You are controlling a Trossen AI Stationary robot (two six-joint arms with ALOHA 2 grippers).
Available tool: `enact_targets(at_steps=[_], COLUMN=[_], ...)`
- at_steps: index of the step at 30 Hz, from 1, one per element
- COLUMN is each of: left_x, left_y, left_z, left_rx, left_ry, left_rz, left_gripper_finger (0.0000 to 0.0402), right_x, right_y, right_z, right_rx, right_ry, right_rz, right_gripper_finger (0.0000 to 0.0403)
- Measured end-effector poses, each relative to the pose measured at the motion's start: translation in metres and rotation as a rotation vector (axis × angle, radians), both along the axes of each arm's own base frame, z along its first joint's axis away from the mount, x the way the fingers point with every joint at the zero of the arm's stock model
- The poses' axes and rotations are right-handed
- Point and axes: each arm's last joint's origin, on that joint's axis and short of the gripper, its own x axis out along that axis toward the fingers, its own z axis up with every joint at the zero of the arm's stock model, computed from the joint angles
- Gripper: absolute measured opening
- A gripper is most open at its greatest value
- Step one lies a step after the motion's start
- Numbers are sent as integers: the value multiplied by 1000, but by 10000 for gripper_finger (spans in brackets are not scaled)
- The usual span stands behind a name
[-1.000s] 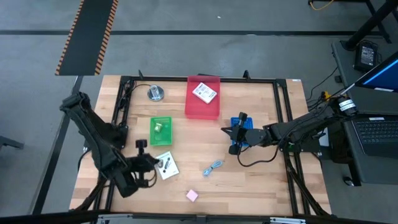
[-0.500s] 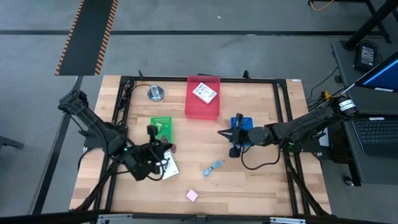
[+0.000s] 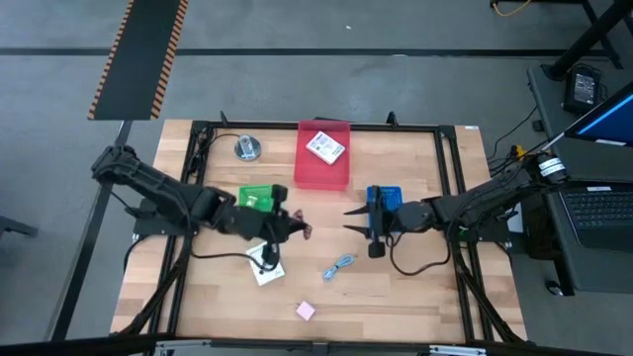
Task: Pick and place items into bin
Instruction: Put the pink charger cable into the blue basket
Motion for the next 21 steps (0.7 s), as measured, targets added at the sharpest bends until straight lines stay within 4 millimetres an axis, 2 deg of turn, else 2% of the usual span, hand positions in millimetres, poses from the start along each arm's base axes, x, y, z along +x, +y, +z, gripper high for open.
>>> enact_targets(at_steps=[8,16,21], left_x=[31,57,66], left_y=[29,46,59], left_z=[-5,-12,-17], left_rx=[-11,29,26], left_ry=[-53,-137,-150], left_rz=[-102,-263,-297], left_gripper_finger=[3,3,3], right_x=[1,2,3], right_y=[3,2,1], right_z=[9,13,15], right_rx=[-109,-106,-106], right_ry=[-80,-117,-141], right_rz=[38,33,28], right_gripper_finger=[179,181,181])
